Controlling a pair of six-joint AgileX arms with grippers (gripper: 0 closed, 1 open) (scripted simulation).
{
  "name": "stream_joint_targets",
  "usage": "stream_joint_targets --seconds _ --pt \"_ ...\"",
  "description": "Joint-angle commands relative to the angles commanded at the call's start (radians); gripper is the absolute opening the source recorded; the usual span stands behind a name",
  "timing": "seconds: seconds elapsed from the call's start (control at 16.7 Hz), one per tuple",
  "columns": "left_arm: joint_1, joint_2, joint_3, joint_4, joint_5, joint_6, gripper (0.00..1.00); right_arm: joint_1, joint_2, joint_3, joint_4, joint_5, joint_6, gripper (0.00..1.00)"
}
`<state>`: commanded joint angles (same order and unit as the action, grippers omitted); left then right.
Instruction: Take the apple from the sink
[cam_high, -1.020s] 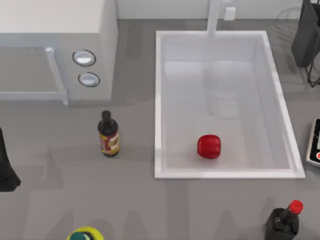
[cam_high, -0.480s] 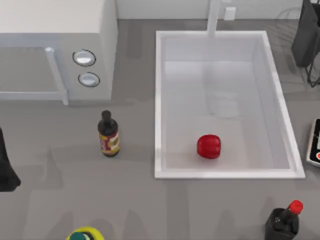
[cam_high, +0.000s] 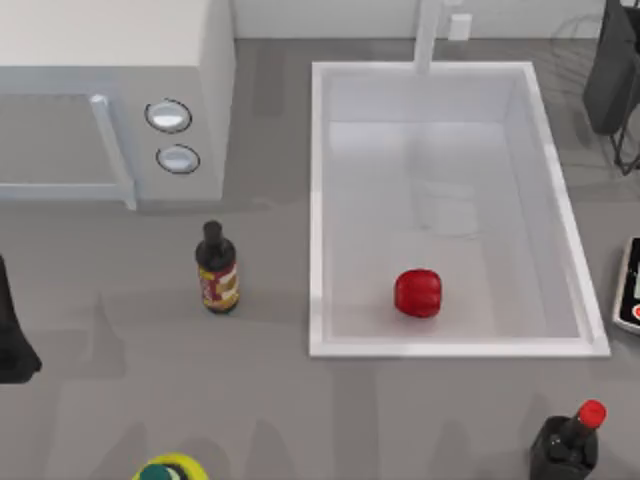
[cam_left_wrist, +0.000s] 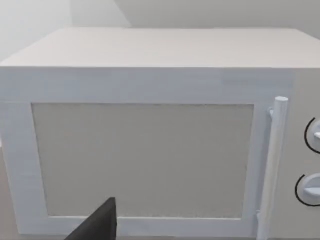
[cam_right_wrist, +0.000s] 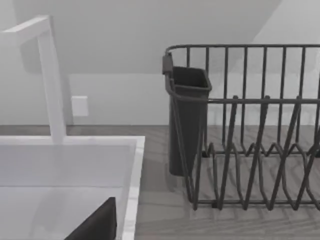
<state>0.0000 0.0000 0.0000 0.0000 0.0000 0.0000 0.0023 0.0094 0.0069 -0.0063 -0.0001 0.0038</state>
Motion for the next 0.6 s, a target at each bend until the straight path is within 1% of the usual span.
stream_joint_targets --seconds 0.12,0.3,0.6 --pt "0.0 0.0 0.0 0.0 0.0 0.0 1.0 0.011 0.049 0.038 -0.032 -0.001 0.019 1.0" --pt "0.0 0.0 0.0 0.0 0.0 0.0 1.0 0.043 0.191 0.155 -0.122 -0.002 0.07 1.0" --pt "0.0 0.0 0.0 0.0 0.0 0.0 1.0 0.131 0.58 0.474 -0.347 -0.006 0.194 1.0"
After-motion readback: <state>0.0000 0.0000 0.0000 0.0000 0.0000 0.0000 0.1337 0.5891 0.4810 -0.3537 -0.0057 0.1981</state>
